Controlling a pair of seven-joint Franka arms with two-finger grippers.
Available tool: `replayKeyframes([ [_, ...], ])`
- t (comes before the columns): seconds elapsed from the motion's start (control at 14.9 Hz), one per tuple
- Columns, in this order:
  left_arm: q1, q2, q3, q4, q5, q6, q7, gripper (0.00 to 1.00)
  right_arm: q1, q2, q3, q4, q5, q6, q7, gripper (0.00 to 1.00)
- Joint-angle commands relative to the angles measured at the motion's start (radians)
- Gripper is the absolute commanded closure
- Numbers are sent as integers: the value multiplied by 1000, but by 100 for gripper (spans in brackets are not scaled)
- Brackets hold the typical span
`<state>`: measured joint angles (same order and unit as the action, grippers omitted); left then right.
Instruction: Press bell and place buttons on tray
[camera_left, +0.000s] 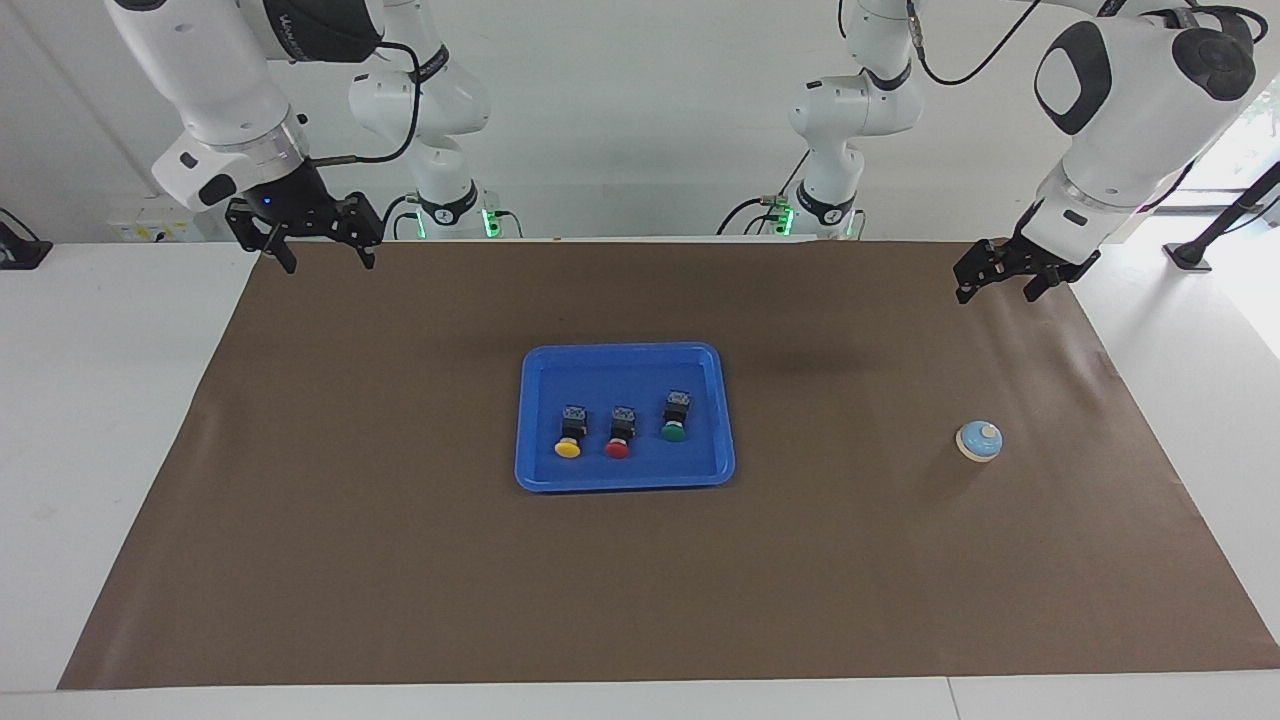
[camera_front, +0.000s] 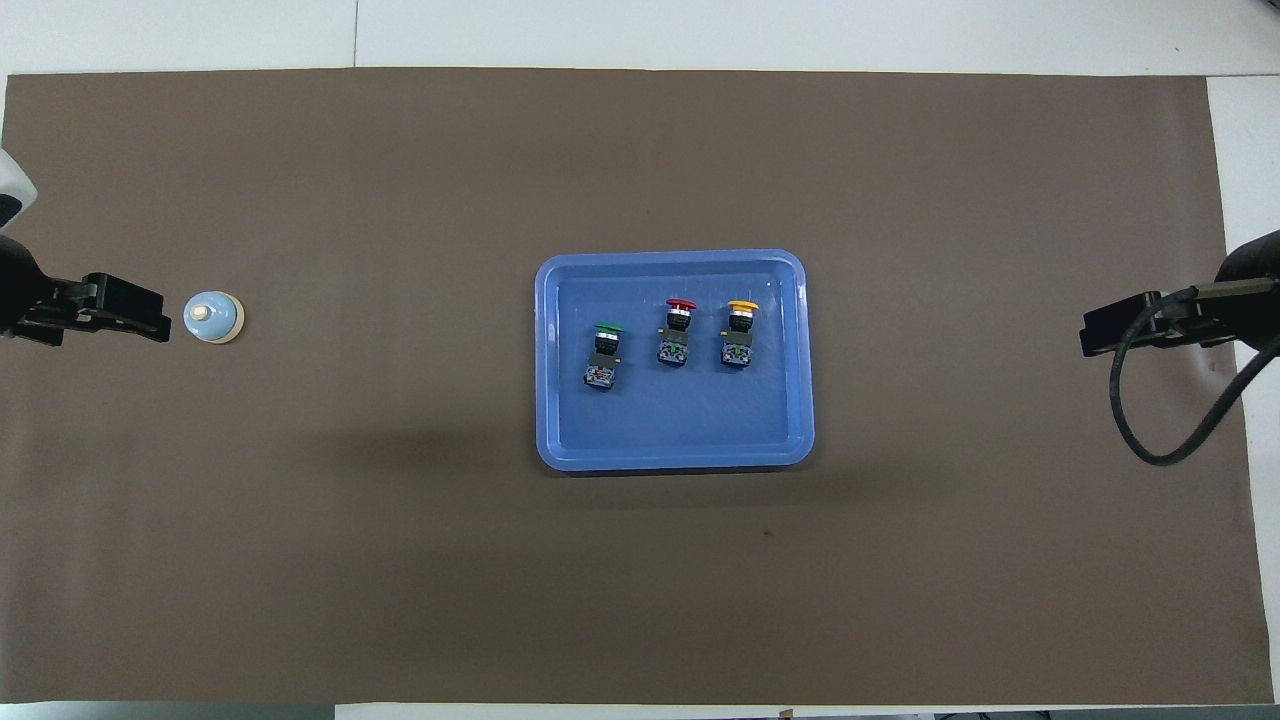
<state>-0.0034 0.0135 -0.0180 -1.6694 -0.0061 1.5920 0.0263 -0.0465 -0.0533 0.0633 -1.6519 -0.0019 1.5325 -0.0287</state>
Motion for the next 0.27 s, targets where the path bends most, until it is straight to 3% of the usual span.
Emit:
replayKeyframes([
  [0.0, -12, 2, 7, 17, 11, -11, -14, 0, -21, -2, 10, 3, 20, -17, -13, 0],
  [0.2, -12, 2, 7, 17, 11, -3, -14, 0, -21, -2, 10, 3, 20, -17, -13, 0],
])
